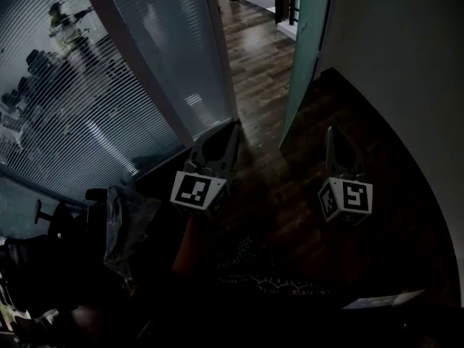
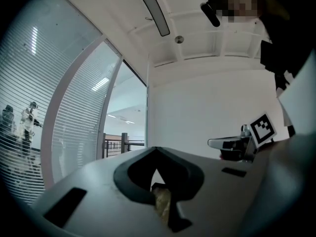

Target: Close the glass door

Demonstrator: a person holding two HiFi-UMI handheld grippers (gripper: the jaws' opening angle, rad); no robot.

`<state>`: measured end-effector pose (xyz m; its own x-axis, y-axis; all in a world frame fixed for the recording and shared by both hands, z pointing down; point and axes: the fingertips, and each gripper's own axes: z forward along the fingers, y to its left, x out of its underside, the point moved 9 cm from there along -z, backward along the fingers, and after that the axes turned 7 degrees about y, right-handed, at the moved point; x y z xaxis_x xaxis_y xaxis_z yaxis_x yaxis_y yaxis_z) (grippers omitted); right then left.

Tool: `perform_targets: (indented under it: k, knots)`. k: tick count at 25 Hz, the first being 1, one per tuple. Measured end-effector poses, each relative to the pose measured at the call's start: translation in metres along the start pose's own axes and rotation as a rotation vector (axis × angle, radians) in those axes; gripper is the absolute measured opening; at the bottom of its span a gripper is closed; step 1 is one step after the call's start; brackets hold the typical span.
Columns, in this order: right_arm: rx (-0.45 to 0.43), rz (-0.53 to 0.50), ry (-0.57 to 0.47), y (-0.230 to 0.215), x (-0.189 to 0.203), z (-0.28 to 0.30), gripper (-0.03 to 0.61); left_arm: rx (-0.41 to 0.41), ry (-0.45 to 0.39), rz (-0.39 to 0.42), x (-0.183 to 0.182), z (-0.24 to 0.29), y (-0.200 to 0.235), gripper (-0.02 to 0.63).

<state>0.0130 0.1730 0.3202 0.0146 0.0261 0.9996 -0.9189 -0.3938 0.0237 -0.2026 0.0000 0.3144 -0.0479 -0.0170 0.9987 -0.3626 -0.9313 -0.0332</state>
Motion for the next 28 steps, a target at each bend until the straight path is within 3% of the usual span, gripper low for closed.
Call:
perform_targets:
  k: [12,20,28]
  knots:
    - [0.071,-0.002,0.008,-0.014,-0.004,0.105,0.003,0.045,-0.014,-0.001,-0.007,0.096,0.083,-0.005]
    - [0.072,-0.009,0.014,-0.043,-0.003,0.150,0.003,0.073,0.010,-0.003,-0.003,0.150,0.084,-0.005]
    - [0.005,-0.026,0.007,-0.107,-0.002,0.219,0.003,-0.013,-0.010,-0.002,-0.006,0.224,0.082,-0.005]
